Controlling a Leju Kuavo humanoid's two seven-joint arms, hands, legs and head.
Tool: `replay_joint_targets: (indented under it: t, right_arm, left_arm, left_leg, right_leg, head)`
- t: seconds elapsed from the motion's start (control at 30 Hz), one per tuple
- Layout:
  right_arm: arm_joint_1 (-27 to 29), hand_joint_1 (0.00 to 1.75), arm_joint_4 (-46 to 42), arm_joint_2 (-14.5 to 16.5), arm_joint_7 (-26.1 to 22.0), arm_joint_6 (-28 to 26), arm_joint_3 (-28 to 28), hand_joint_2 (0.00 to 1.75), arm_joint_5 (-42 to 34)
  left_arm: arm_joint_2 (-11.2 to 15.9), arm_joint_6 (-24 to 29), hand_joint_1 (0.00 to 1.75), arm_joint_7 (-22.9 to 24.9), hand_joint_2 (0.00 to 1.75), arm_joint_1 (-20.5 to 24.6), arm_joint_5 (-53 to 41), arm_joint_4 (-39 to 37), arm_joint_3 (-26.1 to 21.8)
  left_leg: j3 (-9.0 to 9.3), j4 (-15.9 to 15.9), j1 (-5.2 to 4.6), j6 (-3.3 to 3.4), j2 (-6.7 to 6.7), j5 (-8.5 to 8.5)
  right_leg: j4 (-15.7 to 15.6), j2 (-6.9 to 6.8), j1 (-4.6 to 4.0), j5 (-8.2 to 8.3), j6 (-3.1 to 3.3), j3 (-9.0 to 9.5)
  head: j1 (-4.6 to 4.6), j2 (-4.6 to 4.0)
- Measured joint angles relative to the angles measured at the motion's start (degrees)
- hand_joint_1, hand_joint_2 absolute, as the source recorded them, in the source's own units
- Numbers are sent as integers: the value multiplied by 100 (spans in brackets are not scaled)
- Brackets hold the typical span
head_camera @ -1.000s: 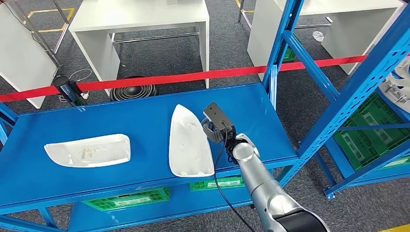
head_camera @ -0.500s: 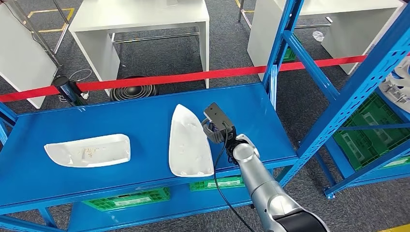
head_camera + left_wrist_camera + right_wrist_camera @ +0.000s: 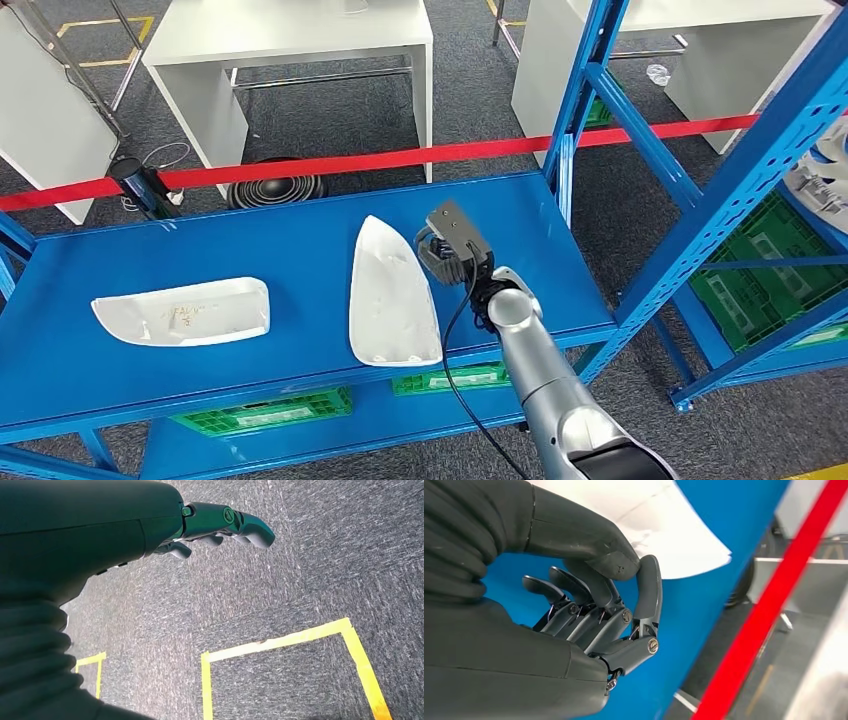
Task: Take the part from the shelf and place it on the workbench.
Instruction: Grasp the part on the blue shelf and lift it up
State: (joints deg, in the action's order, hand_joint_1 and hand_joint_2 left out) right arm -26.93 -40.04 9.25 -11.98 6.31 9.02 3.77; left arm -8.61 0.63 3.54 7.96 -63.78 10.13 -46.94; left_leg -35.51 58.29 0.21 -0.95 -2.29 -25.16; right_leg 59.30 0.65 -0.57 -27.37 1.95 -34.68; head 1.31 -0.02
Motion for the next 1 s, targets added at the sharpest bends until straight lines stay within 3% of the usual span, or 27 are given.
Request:
replay_joint_targets:
  t: [0.27,0.6,0.73,0.83,0.97,1.0]
  right_arm:
    - [407,175,-1356,0,-96,380,27,175,-715]
    - [592,175,-1995,2,66,344,252,175,-337]
    - [582,0,-1984,9,157,361,503,0,1]
    - [545,0,-1942,60,152,469,670,0,139]
    - [430,0,-1864,185,200,784,1067,0,367]
    - [399,0,-1840,212,224,863,1194,44,409]
  left_arm:
    - [-1,4,0,-60,175,-49,-30,-1,-26]
    - [-1,-36,0,-62,175,-77,-67,1,-54]
    - [-1,-91,0,-58,175,-72,-106,3,-54]
    - [-1,-75,0,-13,175,-68,-144,4,-54]
    - [-5,8,0,-6,0,-54,-114,4,-54]
    - [-7,15,0,-19,0,-50,-101,4,-54]
  left_leg:
    - [0,0,0,0,1,-1]
    - [1,0,0,0,3,0]
    - [1,0,0,0,2,0]
    - [0,-1,0,0,4,0]
    - [1,-1,0,-1,4,0]
    - [1,-1,0,-1,4,0]
  right_leg:
    - [0,0,0,-1,0,0]
    - [0,1,0,0,1,1]
    - [0,1,-1,0,1,1]
    - [1,2,-2,0,1,1]
    - [1,4,-5,0,1,1]
    - [1,3,-6,-1,2,1]
  head:
    - [1,0]
    - [1,0]
    - [1,0]
    - [1,0]
    - [1,0]
    - [1,0]
